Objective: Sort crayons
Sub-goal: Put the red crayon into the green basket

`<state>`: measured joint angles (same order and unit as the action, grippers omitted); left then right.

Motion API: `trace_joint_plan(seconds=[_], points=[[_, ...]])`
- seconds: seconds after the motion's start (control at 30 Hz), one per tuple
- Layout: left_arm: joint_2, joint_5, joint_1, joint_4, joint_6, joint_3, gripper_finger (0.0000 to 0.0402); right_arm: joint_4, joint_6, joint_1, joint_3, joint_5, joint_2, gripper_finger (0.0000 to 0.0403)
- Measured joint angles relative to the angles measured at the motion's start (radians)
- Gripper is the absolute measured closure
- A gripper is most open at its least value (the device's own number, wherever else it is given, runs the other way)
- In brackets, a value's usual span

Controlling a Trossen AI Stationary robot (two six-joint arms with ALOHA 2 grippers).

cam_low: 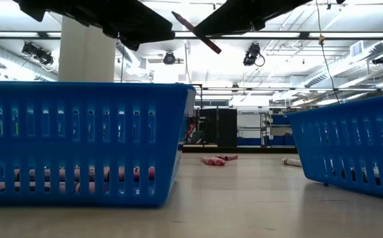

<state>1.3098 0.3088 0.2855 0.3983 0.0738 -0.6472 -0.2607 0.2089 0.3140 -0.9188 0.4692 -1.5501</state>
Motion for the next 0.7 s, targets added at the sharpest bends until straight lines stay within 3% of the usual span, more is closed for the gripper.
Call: trace_joint_plan(seconds=[0.27, 0.7], points=[[0.000, 0.000, -0.002, 0.054, 0.042, 0.000, 0.0230, 0.000, -0.014, -0.002, 0.000, -0.056, 0.000, 0.0364], [0.054, 0.000, -0.003, 0.176, 0.092, 0.000, 0.0230, -0.022, -0.027, -0.011, 0.000, -0.046, 0.000, 0.0364]])
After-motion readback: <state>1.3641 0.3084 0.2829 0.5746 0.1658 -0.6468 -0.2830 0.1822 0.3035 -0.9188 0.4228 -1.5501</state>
